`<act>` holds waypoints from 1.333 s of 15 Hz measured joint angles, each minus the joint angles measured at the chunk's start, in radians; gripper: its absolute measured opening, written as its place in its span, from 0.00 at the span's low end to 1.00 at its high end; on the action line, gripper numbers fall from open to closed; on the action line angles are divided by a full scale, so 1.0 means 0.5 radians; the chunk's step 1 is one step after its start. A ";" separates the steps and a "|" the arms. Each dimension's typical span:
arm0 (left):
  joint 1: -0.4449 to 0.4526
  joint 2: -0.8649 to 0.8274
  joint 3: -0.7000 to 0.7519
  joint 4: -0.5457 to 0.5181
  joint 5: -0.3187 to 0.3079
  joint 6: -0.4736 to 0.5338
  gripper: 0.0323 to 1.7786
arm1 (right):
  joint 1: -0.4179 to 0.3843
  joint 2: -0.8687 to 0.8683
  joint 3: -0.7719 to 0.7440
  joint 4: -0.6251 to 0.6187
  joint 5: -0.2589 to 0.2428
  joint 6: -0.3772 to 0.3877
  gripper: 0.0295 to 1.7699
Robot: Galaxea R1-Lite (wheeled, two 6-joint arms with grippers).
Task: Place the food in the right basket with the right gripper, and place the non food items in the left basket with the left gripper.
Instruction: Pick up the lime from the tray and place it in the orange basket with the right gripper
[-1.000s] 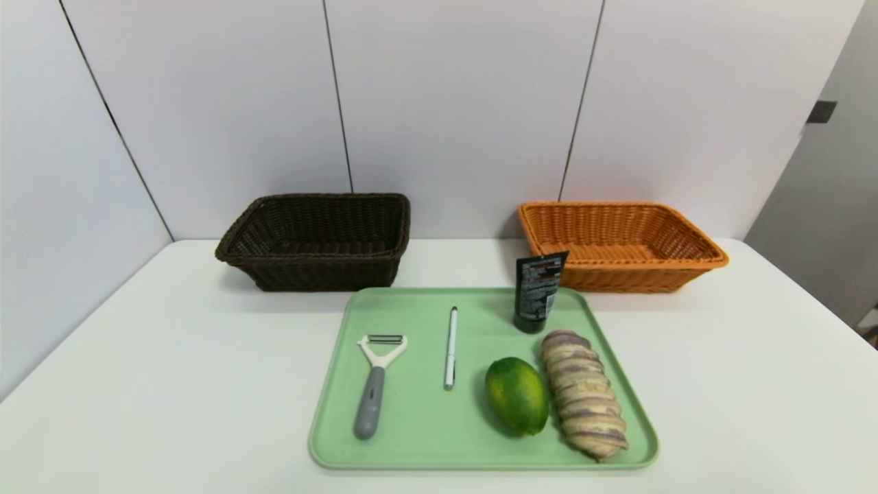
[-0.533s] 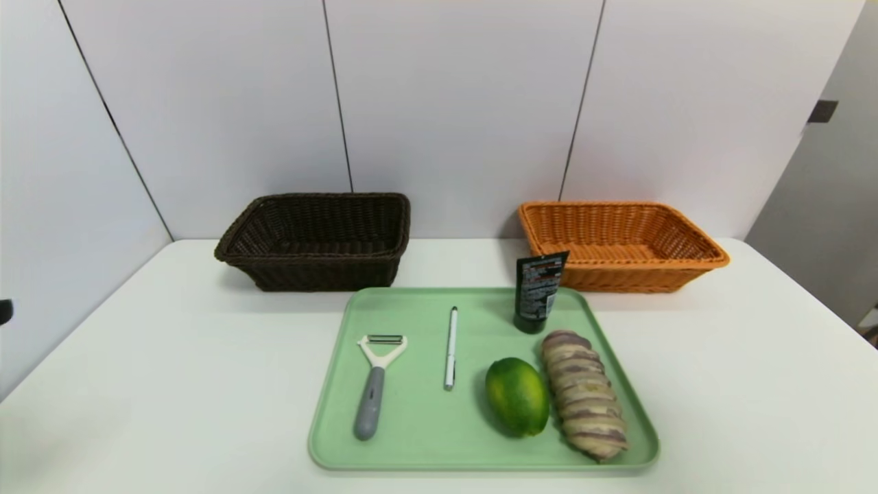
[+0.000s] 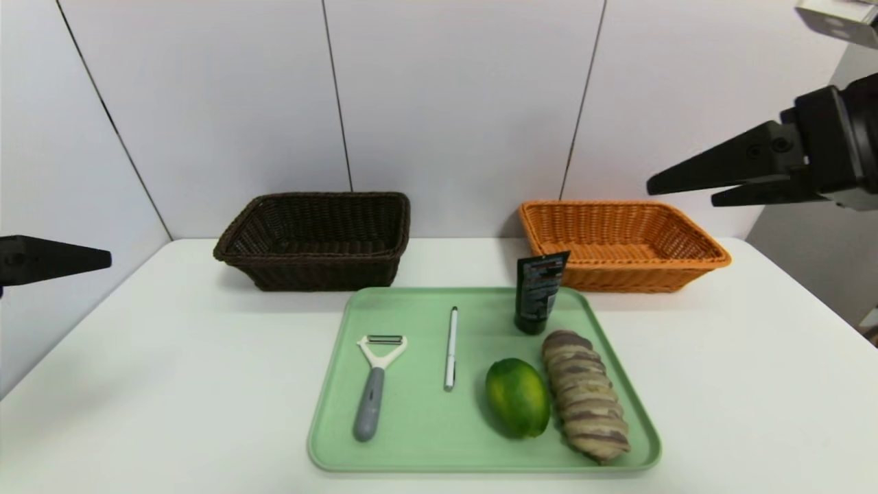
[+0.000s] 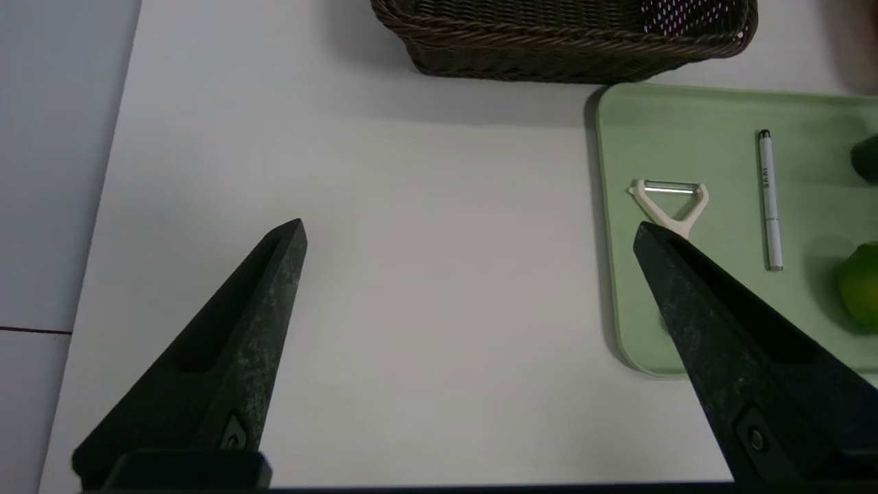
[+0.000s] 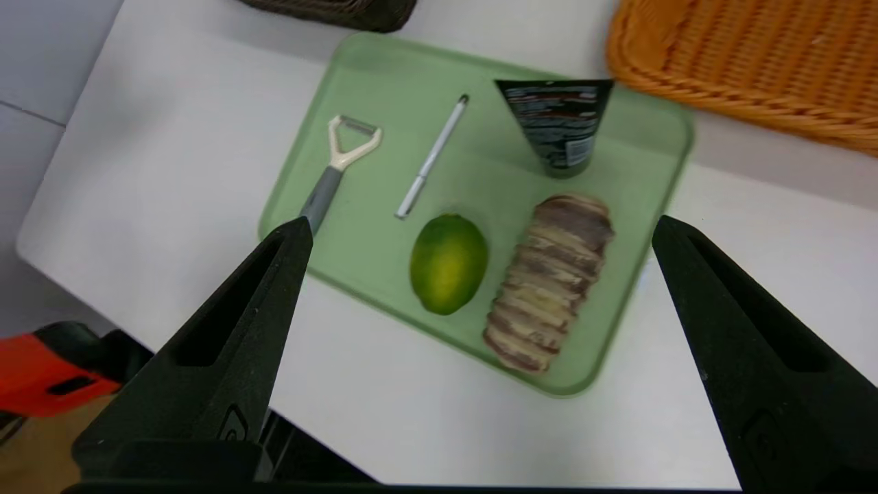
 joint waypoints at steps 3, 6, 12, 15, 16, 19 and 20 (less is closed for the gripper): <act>-0.075 0.018 0.021 0.013 0.000 -0.011 0.95 | 0.254 0.208 -0.246 0.410 -0.146 0.137 0.97; -0.123 0.024 0.056 0.056 0.000 -0.069 0.95 | 0.454 0.407 -0.359 0.654 -0.359 0.204 0.97; -0.144 -0.020 0.179 0.066 0.007 -0.117 0.95 | 0.734 0.722 -0.385 0.678 -0.623 0.323 0.97; -0.144 -0.038 0.192 0.068 0.009 -0.126 0.95 | 0.786 0.868 -0.395 0.668 -0.624 0.390 0.97; -0.144 -0.043 0.193 0.069 0.011 -0.126 0.95 | 0.787 0.914 -0.404 0.665 -0.620 0.430 0.97; -0.144 -0.058 0.195 0.073 0.011 -0.123 0.95 | 0.774 1.021 -0.413 0.665 -0.600 0.457 0.97; -0.144 -0.061 0.196 0.075 0.010 -0.123 0.95 | 0.774 1.046 -0.414 0.663 -0.599 0.458 0.97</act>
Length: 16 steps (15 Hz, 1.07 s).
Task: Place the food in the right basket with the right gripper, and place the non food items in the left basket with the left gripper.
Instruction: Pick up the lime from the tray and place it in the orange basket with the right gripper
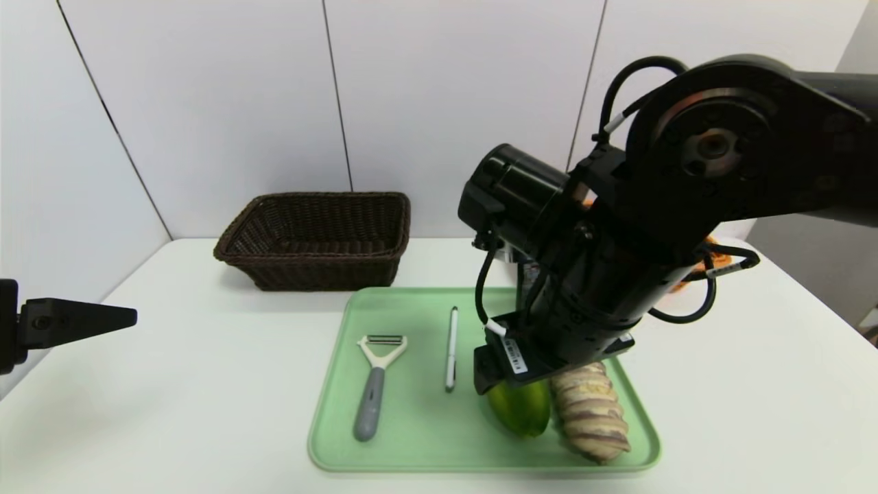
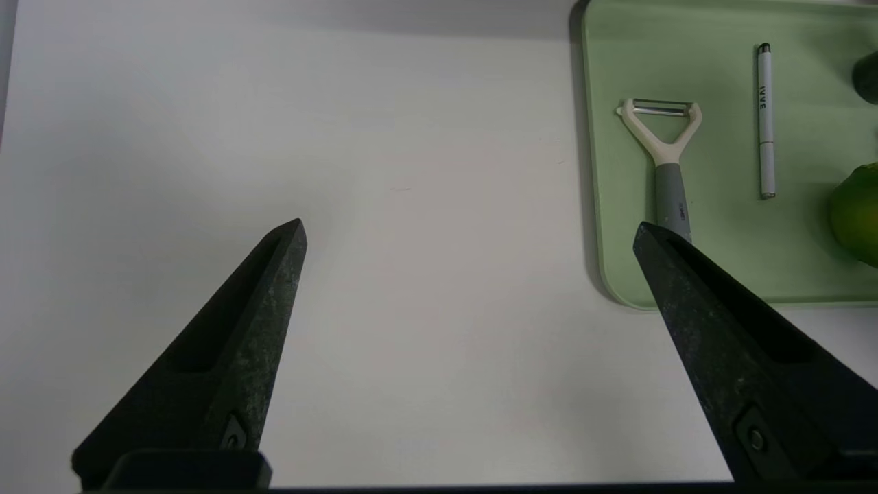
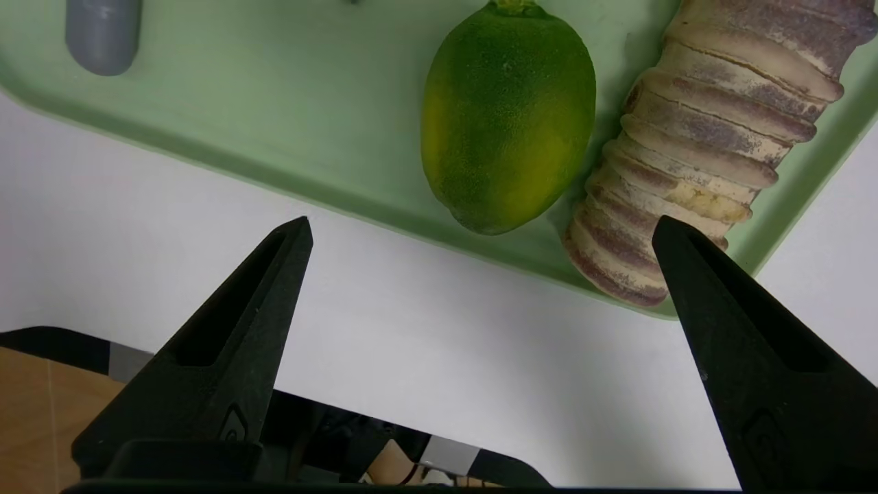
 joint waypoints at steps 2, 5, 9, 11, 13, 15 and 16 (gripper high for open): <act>0.000 -0.009 0.002 0.003 0.000 0.001 0.95 | 0.001 0.049 0.000 -0.003 0.007 -0.001 0.97; 0.000 -0.017 0.002 0.005 -0.001 0.002 0.95 | -0.003 0.110 0.000 0.000 0.096 0.001 0.97; 0.000 -0.029 0.002 0.007 -0.002 0.003 0.95 | -0.029 0.185 0.001 -0.003 0.140 -0.001 0.97; 0.000 -0.039 0.005 0.007 -0.003 0.004 0.95 | -0.042 0.217 0.001 -0.003 0.143 -0.005 0.97; -0.001 -0.050 0.024 0.006 -0.004 0.006 0.95 | -0.066 0.243 0.000 -0.006 0.137 -0.007 0.97; -0.001 -0.057 0.043 0.002 -0.006 0.005 0.95 | -0.084 0.271 -0.002 -0.009 0.137 -0.008 0.97; -0.001 -0.060 0.050 0.002 -0.006 0.005 0.95 | -0.086 0.283 -0.002 -0.013 0.137 -0.008 0.97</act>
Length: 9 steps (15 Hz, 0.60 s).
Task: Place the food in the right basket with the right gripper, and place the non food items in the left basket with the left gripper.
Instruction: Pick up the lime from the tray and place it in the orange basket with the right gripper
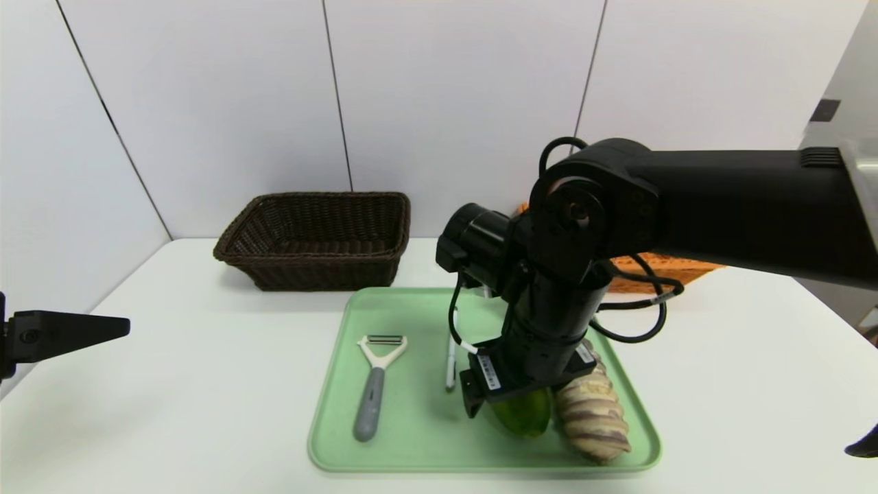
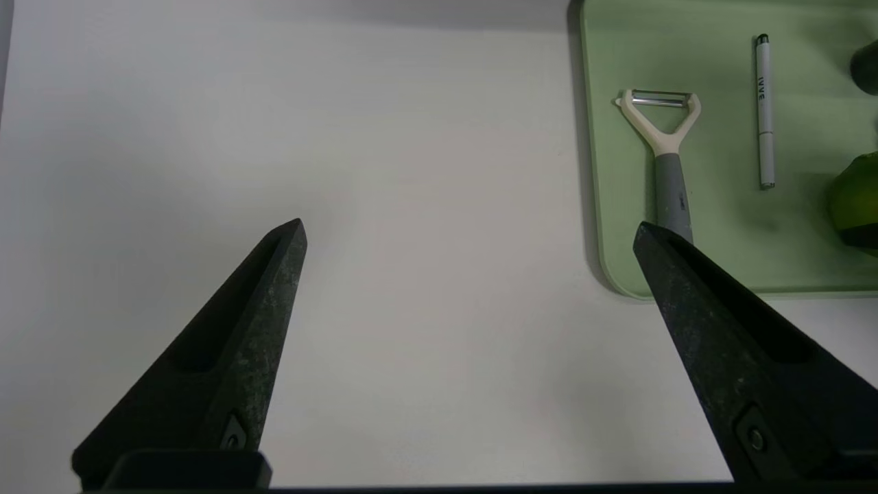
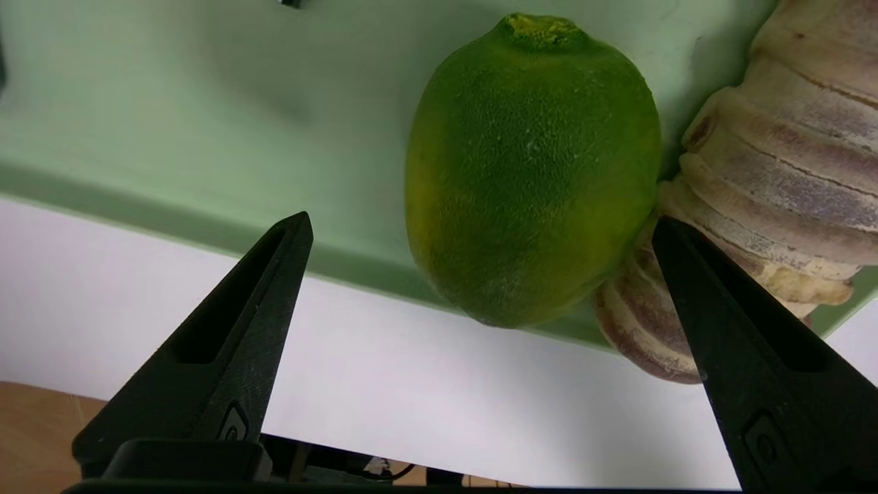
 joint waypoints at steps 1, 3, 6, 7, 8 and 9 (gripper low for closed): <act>0.000 -0.006 0.004 0.001 -0.001 0.001 0.95 | -0.008 0.012 -0.001 -0.007 -0.001 -0.003 0.97; 0.000 -0.012 0.010 0.002 -0.001 0.001 0.95 | -0.014 0.036 -0.002 -0.054 0.001 -0.004 0.97; 0.000 -0.019 0.019 0.003 0.000 0.001 0.95 | -0.016 0.068 -0.003 -0.094 -0.003 -0.017 0.97; 0.000 -0.023 0.024 0.002 0.000 0.002 0.95 | -0.016 0.074 -0.003 -0.097 -0.003 -0.018 0.97; 0.000 -0.027 0.034 0.000 0.000 0.002 0.95 | -0.016 0.080 -0.004 -0.097 -0.004 -0.016 0.97; 0.000 -0.030 0.043 -0.006 -0.001 0.002 0.95 | -0.018 0.087 -0.004 -0.095 -0.002 -0.016 0.97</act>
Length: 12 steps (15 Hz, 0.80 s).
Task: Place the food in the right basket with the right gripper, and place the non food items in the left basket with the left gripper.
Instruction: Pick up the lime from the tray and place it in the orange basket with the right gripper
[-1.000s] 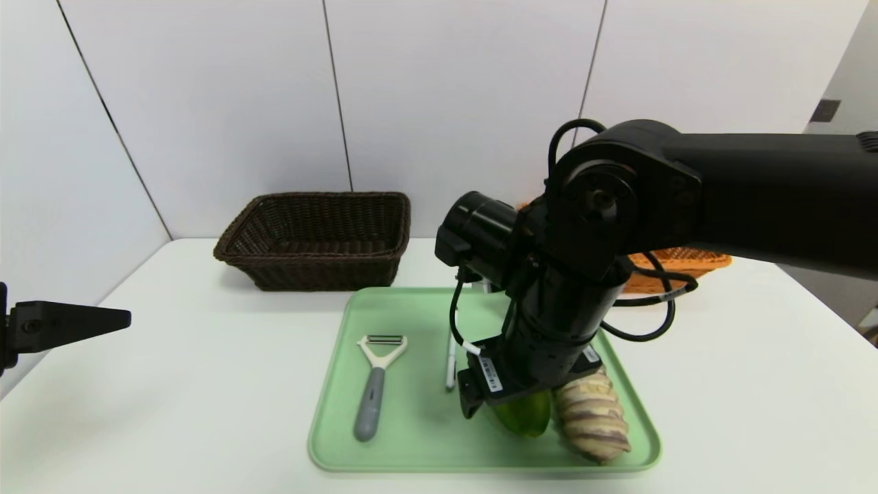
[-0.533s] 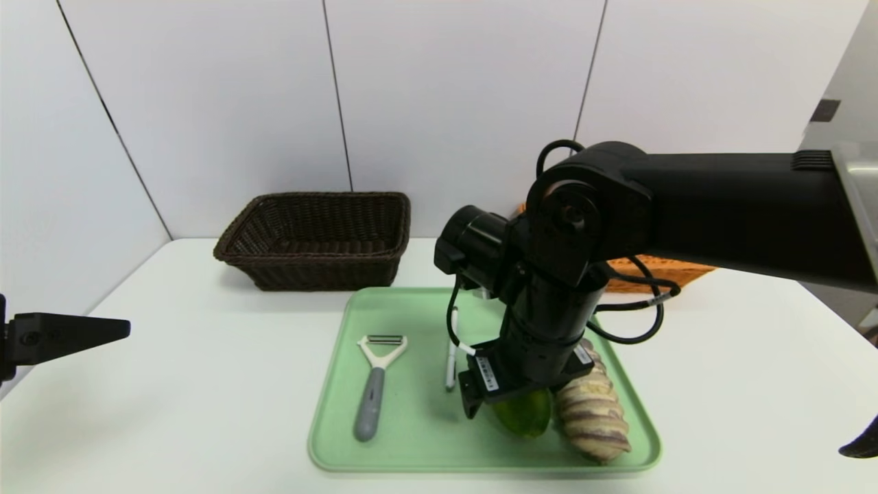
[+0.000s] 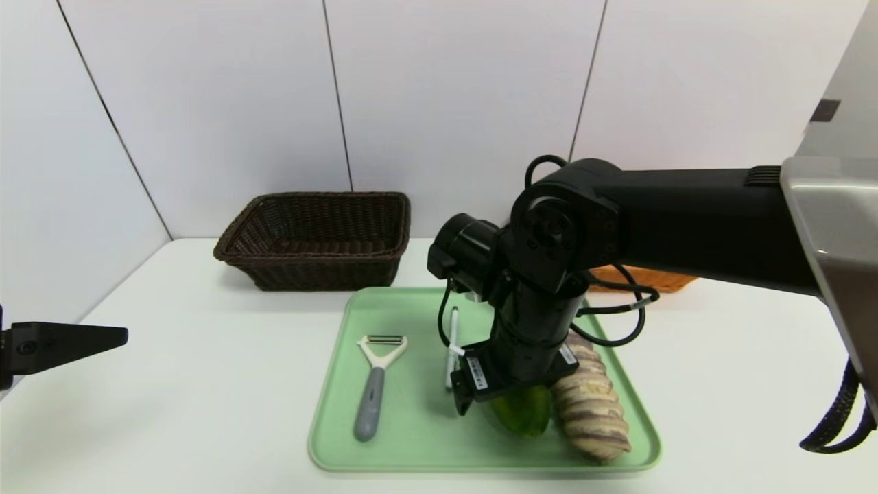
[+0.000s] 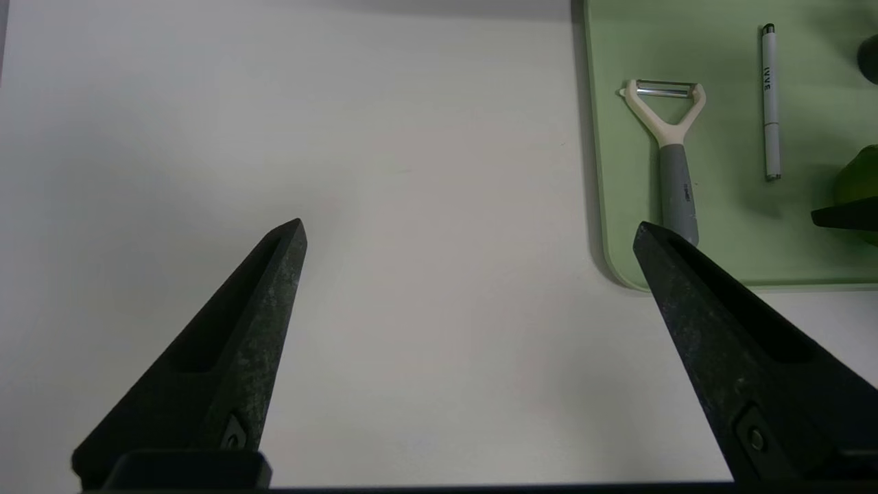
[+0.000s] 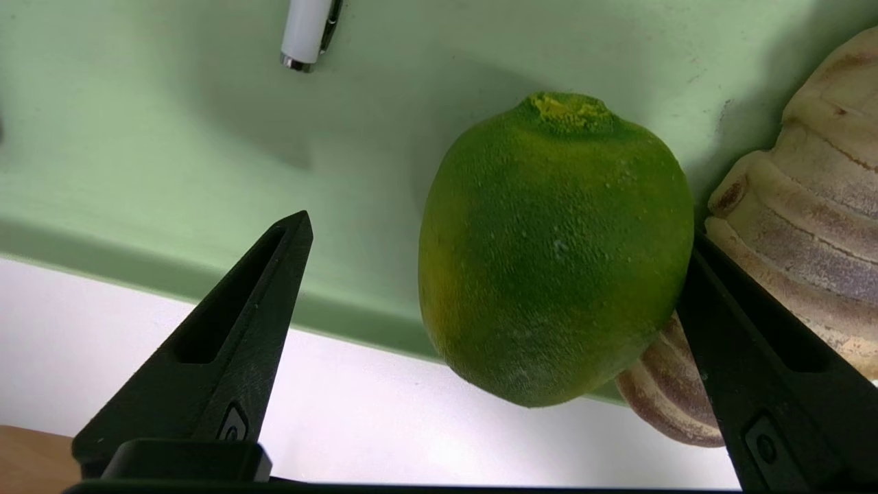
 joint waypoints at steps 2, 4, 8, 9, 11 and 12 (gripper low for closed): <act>0.000 -0.006 0.011 0.000 0.001 0.000 0.95 | -0.004 0.009 0.001 -0.001 0.001 0.000 0.97; 0.000 -0.013 0.015 0.000 0.001 -0.001 0.95 | -0.012 0.012 0.003 -0.001 0.001 0.000 0.97; 0.000 -0.025 0.016 -0.003 -0.002 0.002 0.95 | -0.016 0.013 0.005 0.000 -0.004 -0.002 0.72; 0.000 -0.028 0.016 -0.004 -0.003 0.003 0.95 | -0.015 0.014 0.005 0.000 -0.006 -0.002 0.64; 0.000 -0.031 0.009 -0.008 -0.003 0.004 0.95 | -0.016 0.018 0.006 0.002 -0.005 0.001 0.58; 0.000 -0.034 0.006 -0.008 -0.003 0.006 0.95 | -0.017 0.018 0.008 0.002 -0.006 0.002 0.58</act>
